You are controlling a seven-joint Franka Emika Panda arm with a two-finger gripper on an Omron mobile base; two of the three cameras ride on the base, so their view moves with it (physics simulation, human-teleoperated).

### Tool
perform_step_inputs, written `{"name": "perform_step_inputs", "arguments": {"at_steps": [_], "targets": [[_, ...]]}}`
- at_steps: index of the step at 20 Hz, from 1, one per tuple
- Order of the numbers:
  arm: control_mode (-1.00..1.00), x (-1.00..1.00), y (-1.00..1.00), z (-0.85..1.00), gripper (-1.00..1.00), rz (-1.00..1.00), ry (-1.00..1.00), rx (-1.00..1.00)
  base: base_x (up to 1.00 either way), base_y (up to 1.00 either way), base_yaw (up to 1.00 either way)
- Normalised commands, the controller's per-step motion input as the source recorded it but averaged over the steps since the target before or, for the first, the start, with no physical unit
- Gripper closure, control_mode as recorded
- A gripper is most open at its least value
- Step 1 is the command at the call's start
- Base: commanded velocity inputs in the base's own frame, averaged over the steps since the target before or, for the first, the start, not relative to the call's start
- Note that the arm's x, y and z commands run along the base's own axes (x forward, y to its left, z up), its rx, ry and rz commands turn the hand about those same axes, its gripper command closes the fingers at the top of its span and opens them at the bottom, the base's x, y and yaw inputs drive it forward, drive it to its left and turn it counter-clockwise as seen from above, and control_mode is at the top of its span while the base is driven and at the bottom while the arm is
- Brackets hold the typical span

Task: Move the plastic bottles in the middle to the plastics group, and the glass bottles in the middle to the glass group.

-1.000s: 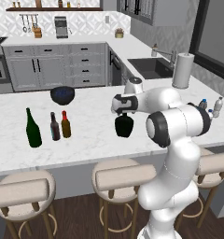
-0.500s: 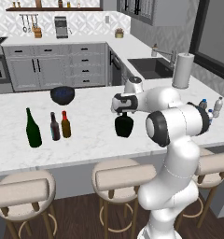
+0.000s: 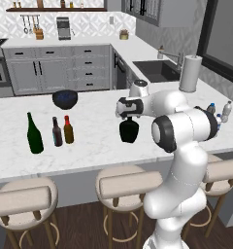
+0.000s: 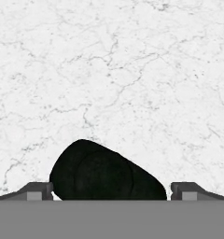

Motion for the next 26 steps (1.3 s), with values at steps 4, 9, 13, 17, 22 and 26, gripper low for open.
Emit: {"name": "perform_step_inputs", "arguments": {"at_steps": [4,9,13,17,22,26], "targets": [[-1.0,0.0,0.0,-0.01,-1.0,0.0,0.0,0.0,0.0,0.0,0.0],[-1.0,0.0,0.0,0.0,-1.0,0.0,0.0,0.0,0.0,0.0,0.0],[-1.0,0.0,0.01,0.0,1.0,0.0,0.0,0.0,0.0,0.0,0.0],[-1.0,0.0,0.0,0.0,1.0,0.0,0.0,0.0,0.0,0.0,0.0],[-1.0,-0.01,0.0,0.0,1.0,0.0,0.0,0.0,0.0,0.0,0.0],[-1.0,-0.21,0.03,0.05,1.0,0.0,-0.01,0.0,0.0,0.0,0.0]]}}
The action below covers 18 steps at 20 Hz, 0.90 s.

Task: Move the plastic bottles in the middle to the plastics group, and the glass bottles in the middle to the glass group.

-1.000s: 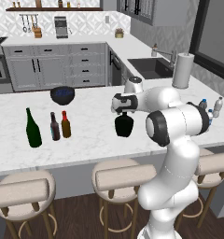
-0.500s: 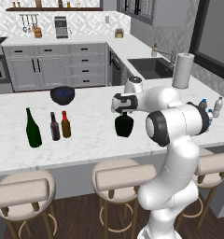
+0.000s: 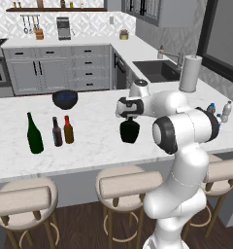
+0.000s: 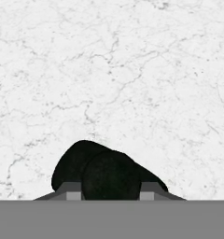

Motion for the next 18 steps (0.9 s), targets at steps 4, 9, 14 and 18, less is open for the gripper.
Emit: {"name": "perform_step_inputs", "arguments": {"at_steps": [4,9,14,18], "targets": [[-1.0,-0.35,0.36,0.28,1.0,0.06,-0.04,0.0,0.0,0.0,0.0],[-1.0,-0.16,0.79,0.24,1.0,0.15,-0.09,0.0,0.0,0.0,0.0],[-1.0,0.06,0.98,0.0,1.0,0.22,-0.09,0.0,0.0,0.0,0.0],[-1.0,0.0,0.95,0.0,1.0,0.25,0.0,-0.01,0.0,0.0,0.0]]}}
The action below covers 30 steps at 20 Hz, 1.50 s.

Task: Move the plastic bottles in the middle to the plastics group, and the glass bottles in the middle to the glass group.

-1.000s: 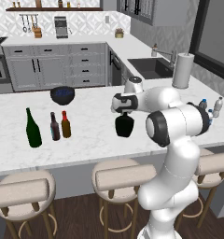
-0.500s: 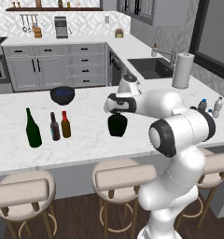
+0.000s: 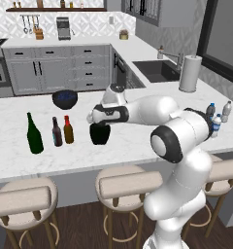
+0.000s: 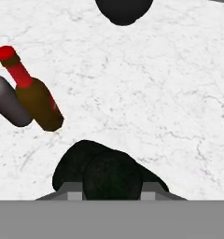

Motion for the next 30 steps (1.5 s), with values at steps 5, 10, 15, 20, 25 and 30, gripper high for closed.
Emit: {"name": "perform_step_inputs", "arguments": {"at_steps": [5,10,15,20,25,30], "targets": [[-1.0,-0.01,0.73,0.0,1.0,0.23,0.0,-0.01,0.0,0.0,0.0],[-1.0,0.0,0.48,0.0,1.0,0.15,-0.04,0.0,0.0,0.0,0.0],[-1.0,0.0,0.35,-0.01,1.0,0.1,-0.09,0.0,0.0,0.0,0.0],[-1.0,-0.12,0.27,0.0,1.0,0.07,-0.01,0.0,0.0,0.0,0.0],[-1.0,-0.05,0.25,0.0,1.0,0.07,0.0,0.0,0.0,0.0,0.0],[-1.0,0.0,0.29,-0.03,1.0,0.05,0.0,0.0,0.0,0.0,0.0]]}}
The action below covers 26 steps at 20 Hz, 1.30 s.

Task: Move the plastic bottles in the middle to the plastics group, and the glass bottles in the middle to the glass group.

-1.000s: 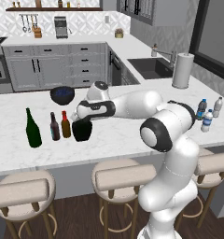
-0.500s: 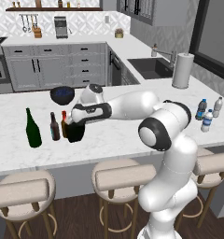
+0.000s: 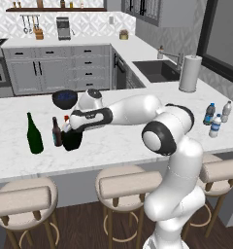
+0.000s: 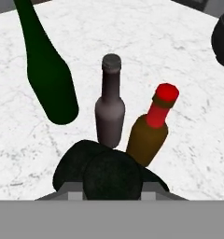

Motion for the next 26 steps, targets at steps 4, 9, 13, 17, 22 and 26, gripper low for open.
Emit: {"name": "perform_step_inputs", "arguments": {"at_steps": [4,9,13,17,22,26], "targets": [[-1.0,0.0,0.15,-0.26,1.0,0.04,0.0,-0.02,0.0,0.0,0.0],[-1.0,0.0,0.06,-0.34,1.0,0.02,0.0,-0.06,0.0,0.0,0.0],[-1.0,0.0,0.02,-0.19,1.0,0.01,0.0,-0.05,0.0,0.0,0.0],[-1.0,0.0,0.03,0.0,1.0,0.0,0.0,-0.01,0.0,0.0,0.0],[-1.0,0.0,0.0,0.02,-1.0,0.0,0.0,0.0,0.0,0.0,0.0],[-1.0,0.0,0.0,0.01,-1.0,0.0,0.0,0.0,0.0,0.0,0.0]]}}
